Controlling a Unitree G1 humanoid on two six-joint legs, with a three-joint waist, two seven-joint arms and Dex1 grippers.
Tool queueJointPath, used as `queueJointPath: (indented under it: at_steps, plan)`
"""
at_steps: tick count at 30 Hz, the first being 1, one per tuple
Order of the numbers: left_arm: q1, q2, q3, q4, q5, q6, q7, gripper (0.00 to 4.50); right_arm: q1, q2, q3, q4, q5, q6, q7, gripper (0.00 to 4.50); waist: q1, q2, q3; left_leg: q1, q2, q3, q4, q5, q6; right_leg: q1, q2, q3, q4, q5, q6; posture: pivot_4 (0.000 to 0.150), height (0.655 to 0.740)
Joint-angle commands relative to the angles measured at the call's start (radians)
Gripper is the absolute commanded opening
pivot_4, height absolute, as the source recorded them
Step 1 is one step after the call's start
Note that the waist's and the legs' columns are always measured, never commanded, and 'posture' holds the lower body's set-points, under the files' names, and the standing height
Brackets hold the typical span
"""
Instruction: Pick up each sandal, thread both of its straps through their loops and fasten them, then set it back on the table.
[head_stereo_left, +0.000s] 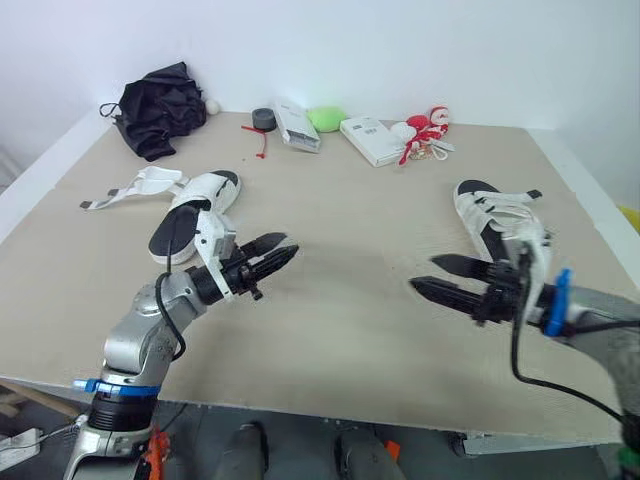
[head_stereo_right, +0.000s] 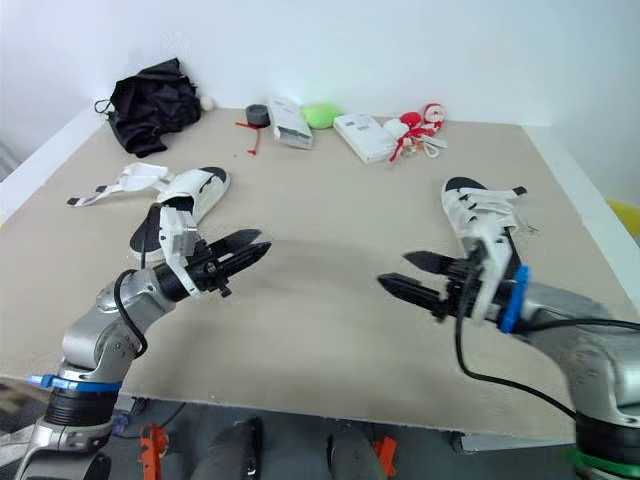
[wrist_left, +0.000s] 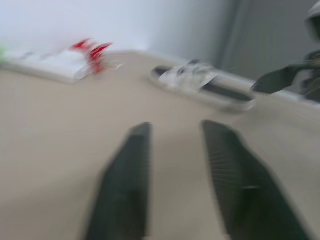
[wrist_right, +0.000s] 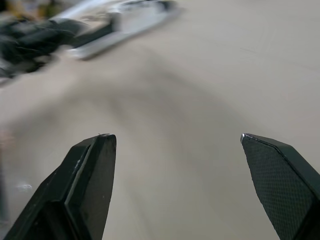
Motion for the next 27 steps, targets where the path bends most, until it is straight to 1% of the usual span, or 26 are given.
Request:
queueJointPath:
  at_steps: [1,2,3,5,7,10,13,14,16,21,23,27]
  plan:
    - [0.026,0.008,0.080,-0.075,0.017,0.013,0.121,3.81,-0.079,0.013,0.067,0.030,-0.006,-0.048,0.044,4.30,0.008,-0.001,0.000,-0.001,0.000,0.001,0.000,0.001,0.000,-0.001,0.000,0.000,0.000,0.000,0.001,0.150,0.7380]
    - [0.033,0.007,0.098,-0.083,0.029,0.029,0.169,4.00,-0.106,0.026,0.079,0.039,0.005,-0.055,0.054,4.30,0.011,-0.001,0.001,-0.003,0.001,0.002,0.000,0.002,0.000,-0.001,0.000,0.000,-0.002,0.001,0.002,0.150,0.7380]
    - [0.040,0.011,0.114,-0.082,0.035,0.035,0.195,4.45,-0.123,0.041,0.091,0.040,0.012,-0.058,0.052,4.30,0.012,-0.001,0.001,-0.004,0.001,0.002,0.000,0.002,-0.001,-0.001,-0.001,0.000,-0.003,0.001,0.003,0.150,0.7380]
    - [0.018,0.012,0.155,-0.065,0.051,0.092,0.297,4.45,-0.148,0.070,0.109,0.030,0.014,-0.069,0.042,4.30,0.014,-0.002,0.000,-0.005,0.001,0.003,0.000,0.002,-0.001,-0.002,-0.001,0.001,-0.003,0.004,0.009,0.150,0.7380]
    - [-0.018,0.021,0.195,-0.045,0.053,0.144,0.373,4.45,-0.166,0.112,0.135,-0.001,-0.010,-0.095,-0.004,4.30,0.018,-0.003,0.000,-0.006,0.001,0.002,-0.001,0.002,-0.001,-0.002,0.000,0.000,-0.003,0.003,0.010,0.150,0.7380]
    - [-0.084,0.040,0.218,0.017,0.054,0.209,0.423,4.45,-0.187,0.194,0.137,-0.018,-0.039,-0.127,-0.116,4.30,0.019,-0.003,0.000,-0.007,0.003,0.001,-0.002,0.001,-0.002,-0.005,0.002,-0.001,-0.003,0.004,0.010,0.150,0.7380]
    - [-0.144,0.044,0.229,0.090,0.037,0.251,0.433,4.45,-0.179,0.241,0.180,-0.038,-0.097,-0.166,-0.173,4.30,0.019,-0.003,0.000,-0.007,0.004,0.002,-0.002,0.001,-0.002,-0.005,0.003,-0.001,-0.003,0.004,0.009,0.150,0.7380]
    - [-0.158,0.059,0.240,0.123,0.029,0.256,0.414,4.45,-0.184,0.265,0.212,-0.045,-0.121,-0.174,-0.199,4.30,0.019,-0.003,0.000,-0.007,0.004,0.002,-0.002,0.001,-0.002,-0.005,0.003,-0.001,-0.003,0.004,0.009,0.150,0.7380]
    - [-0.213,0.048,0.215,0.183,0.054,0.254,0.422,4.45,-0.164,0.293,0.228,-0.052,-0.135,-0.202,-0.209,4.30,0.019,-0.004,0.000,-0.007,0.004,0.002,-0.002,0.001,-0.002,-0.005,0.003,-0.001,-0.003,0.004,0.009,0.150,0.7380]
    - [-0.319,0.064,0.184,0.376,0.117,0.229,0.414,4.45,-0.128,0.335,0.292,-0.066,-0.198,-0.259,-0.234,4.30,0.023,-0.005,-0.001,-0.008,0.004,0.002,-0.002,0.002,-0.003,-0.006,0.003,-0.001,-0.003,0.004,0.008,0.150,0.7380]
    - [-0.359,0.067,0.162,0.457,0.147,0.201,0.394,4.45,-0.121,0.344,0.291,-0.060,-0.211,-0.276,-0.243,4.30,0.023,-0.005,-0.001,-0.008,0.004,0.002,-0.002,0.002,-0.003,-0.006,0.003,-0.001,-0.003,0.004,0.008,0.150,0.7380]
    - [-0.477,0.036,0.123,0.668,0.202,0.128,0.363,4.45,-0.115,0.360,0.279,-0.058,-0.221,-0.303,-0.262,4.30,0.026,-0.006,-0.001,-0.008,0.005,0.002,-0.002,0.002,-0.004,-0.007,0.003,-0.002,-0.003,0.005,0.007,0.150,0.7380]
